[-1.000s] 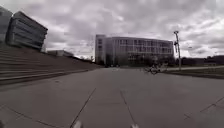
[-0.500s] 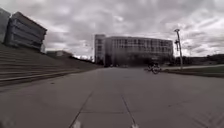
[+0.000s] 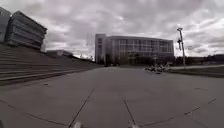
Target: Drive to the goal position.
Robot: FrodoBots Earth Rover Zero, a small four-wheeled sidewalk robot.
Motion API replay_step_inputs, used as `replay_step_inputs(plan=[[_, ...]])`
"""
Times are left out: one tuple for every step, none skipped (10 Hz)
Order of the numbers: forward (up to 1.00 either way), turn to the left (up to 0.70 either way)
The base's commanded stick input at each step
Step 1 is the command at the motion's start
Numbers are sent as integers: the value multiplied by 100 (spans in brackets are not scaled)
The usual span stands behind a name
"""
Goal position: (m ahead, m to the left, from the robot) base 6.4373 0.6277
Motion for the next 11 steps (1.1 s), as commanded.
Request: replay_step_inputs(plan=[[70,0],[70,0],[70,0],[70,0],[70,0],[70,0],[70,0],[70,0],[70,0],[70,0],[70,0]])
